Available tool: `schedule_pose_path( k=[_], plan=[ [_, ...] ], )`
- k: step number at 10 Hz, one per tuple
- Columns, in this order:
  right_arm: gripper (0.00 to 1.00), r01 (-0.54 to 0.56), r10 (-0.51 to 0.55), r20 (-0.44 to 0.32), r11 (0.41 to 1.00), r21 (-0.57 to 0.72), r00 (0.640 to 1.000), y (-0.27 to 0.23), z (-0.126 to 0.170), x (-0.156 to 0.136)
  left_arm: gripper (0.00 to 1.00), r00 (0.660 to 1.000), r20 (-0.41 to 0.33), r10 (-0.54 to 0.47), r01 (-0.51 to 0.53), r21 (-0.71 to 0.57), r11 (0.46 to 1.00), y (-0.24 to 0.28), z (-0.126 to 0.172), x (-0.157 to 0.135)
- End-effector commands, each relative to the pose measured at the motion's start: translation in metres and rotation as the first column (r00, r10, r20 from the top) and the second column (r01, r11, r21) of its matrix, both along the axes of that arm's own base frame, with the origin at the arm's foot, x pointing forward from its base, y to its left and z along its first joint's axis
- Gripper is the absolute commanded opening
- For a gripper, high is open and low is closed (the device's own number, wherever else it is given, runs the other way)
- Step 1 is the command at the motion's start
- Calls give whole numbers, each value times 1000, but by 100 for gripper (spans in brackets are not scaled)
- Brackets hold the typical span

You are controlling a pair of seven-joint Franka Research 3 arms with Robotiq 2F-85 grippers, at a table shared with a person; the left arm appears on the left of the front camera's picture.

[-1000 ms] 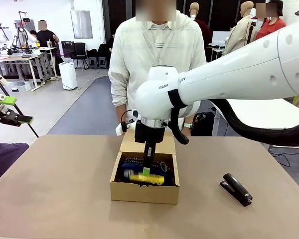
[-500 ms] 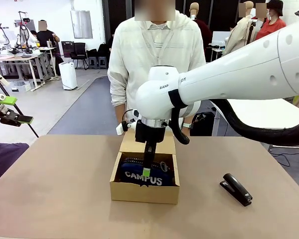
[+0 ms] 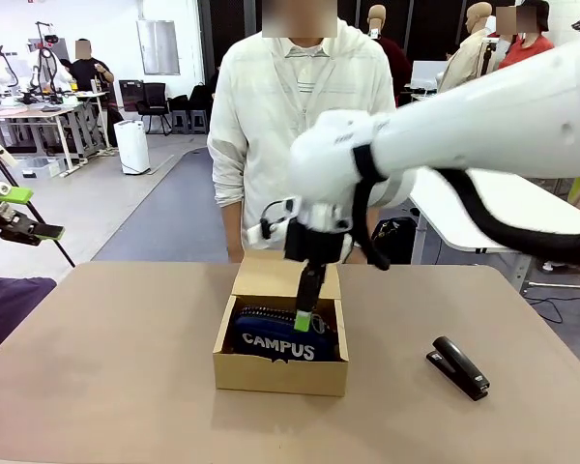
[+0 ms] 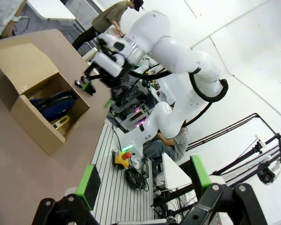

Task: Pack the items into the box.
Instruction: Pick up the item specified by the human and place it in the Mailer Box.

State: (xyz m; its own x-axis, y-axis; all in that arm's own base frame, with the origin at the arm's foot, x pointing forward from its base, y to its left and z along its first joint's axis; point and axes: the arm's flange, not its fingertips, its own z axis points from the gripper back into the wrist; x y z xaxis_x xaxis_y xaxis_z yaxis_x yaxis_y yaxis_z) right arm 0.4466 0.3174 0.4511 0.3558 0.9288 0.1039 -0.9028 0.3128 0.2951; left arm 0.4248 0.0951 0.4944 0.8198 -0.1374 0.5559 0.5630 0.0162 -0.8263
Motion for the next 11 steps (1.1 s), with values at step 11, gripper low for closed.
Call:
schedule_pose_path(
  k=[11],
  plan=[
    [100,985,-719,-673,116,128,172,-333,25,-186,100,1000,15,-17,17,2,1000,3,0,-2]
  ],
)
